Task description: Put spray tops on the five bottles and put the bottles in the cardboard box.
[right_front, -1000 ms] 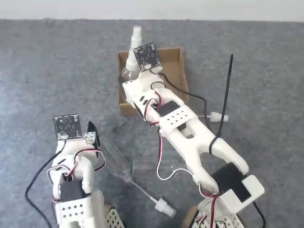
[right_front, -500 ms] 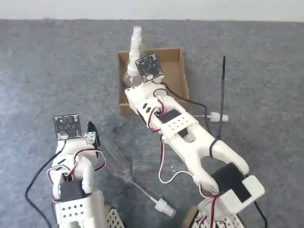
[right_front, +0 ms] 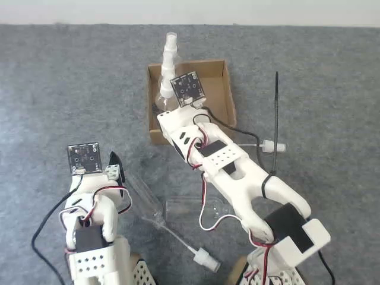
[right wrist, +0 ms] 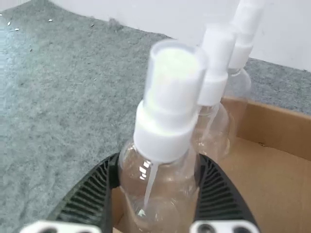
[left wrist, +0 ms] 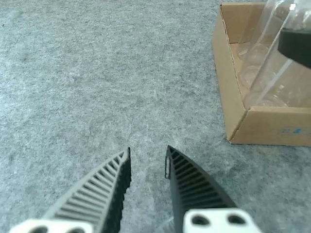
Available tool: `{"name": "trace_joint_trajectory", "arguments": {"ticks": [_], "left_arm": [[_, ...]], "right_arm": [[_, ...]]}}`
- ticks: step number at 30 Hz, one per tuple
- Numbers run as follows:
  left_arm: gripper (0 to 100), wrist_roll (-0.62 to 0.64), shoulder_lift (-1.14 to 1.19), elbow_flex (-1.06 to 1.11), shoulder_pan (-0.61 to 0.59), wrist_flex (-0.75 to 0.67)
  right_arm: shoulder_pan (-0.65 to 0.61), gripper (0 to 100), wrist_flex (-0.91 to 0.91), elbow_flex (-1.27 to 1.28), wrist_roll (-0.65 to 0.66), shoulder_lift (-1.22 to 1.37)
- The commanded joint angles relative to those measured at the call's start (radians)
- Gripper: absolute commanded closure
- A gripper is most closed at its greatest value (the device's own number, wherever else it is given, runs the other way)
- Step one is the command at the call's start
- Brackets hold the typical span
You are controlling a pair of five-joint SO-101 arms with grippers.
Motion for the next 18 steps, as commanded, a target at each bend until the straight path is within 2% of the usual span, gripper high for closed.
{"name": "trace_joint_trajectory", "arguments": {"ticks": [1, 14, 18], "left_arm": [[89, -0.008, -0.015, -0.01, 0.0, -0.029], [89, -0.008, -0.015, -0.01, 0.0, -0.029], [89, -0.008, -0.015, -0.01, 0.0, -0.029]], "right_arm": [[0.005, 96.8, -0.07, 0.015, 0.015, -0.016], [0.004, 96.4, -0.113, 0.009, 0.017, 0.056], [0.002, 96.4, -0.137, 0.015, 0.083, 0.07]]}}
